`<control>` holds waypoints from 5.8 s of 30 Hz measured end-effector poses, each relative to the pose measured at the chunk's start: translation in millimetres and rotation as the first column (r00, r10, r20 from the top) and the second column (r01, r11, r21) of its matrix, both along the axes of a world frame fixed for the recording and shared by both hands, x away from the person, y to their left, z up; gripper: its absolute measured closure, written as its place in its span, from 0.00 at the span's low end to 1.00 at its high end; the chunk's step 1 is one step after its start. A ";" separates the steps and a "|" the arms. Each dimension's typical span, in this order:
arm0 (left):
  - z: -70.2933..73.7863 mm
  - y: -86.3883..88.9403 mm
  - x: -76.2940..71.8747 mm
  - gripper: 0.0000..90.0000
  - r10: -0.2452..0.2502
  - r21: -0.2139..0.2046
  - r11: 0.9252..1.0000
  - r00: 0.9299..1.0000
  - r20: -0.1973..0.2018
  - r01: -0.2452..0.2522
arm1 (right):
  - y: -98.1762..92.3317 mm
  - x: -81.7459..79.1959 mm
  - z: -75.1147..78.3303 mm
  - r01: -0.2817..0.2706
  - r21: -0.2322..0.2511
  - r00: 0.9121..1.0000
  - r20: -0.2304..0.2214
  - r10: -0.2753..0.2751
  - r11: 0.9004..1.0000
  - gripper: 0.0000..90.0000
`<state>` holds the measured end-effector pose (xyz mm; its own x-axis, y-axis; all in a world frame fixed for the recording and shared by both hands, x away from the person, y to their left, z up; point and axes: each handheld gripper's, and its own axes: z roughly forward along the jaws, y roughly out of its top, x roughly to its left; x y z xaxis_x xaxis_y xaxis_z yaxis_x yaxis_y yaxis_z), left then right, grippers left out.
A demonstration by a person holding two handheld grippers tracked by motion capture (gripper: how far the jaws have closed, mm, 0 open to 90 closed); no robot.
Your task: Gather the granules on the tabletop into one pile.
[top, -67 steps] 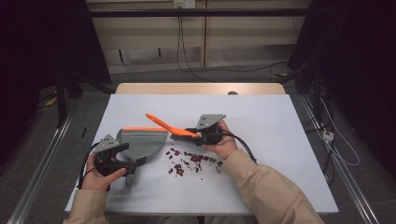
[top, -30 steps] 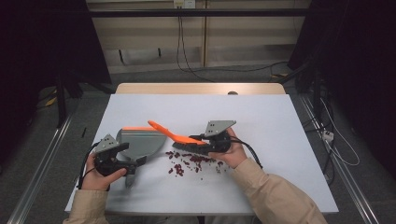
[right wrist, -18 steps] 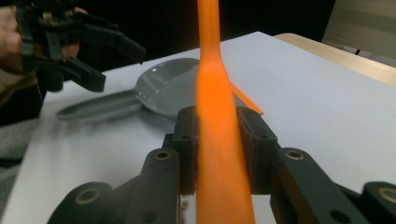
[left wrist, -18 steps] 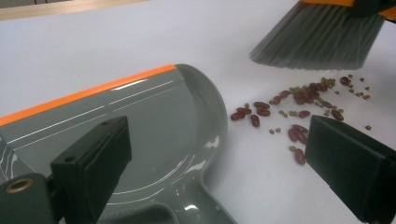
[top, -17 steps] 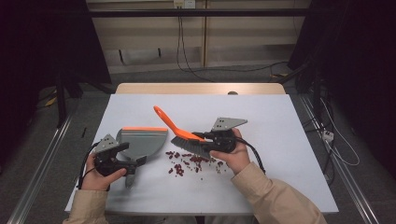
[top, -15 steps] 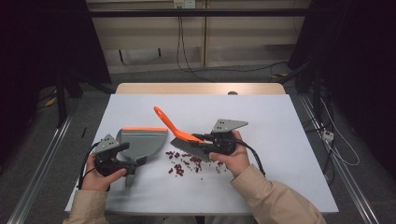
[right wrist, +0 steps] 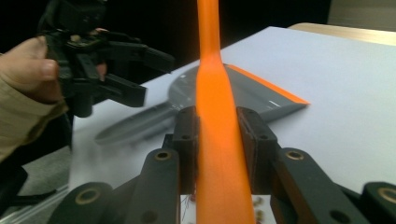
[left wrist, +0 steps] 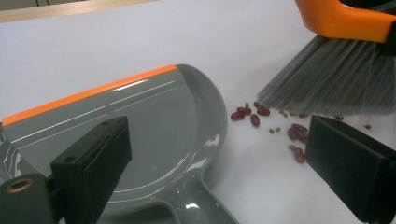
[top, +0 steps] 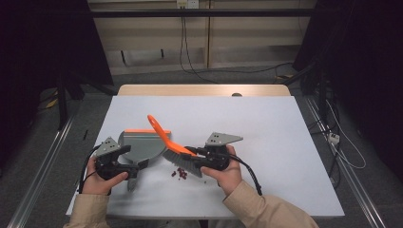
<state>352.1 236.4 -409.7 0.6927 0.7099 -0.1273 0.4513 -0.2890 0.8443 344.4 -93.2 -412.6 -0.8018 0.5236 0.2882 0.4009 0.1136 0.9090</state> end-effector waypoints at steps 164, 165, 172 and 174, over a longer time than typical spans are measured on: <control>2.2 -9.9 5.0 0.08 -0.020 0.003 1.000 1.000 0.009 0.020 | -97.8 7.2 -4.1 0.385 -0.416 0.905 -0.008 -0.426 0.824 0.80; 2.7 -10.0 4.8 0.08 -0.020 0.003 1.000 1.000 0.010 0.020 | -93.7 6.1 -5.3 0.393 -0.407 0.903 0.001 -0.430 0.824 0.80; 3.6 -9.3 4.7 0.08 -0.018 0.004 1.000 1.000 0.014 0.018 | -69.9 6.0 -9.8 0.418 -0.386 0.899 0.046 -0.435 0.822 0.80; 3.6 -9.0 4.9 0.08 -0.018 0.004 1.000 1.000 0.014 0.018 | -65.4 6.3 -9.9 0.419 -0.378 0.899 0.049 -0.434 0.825 0.80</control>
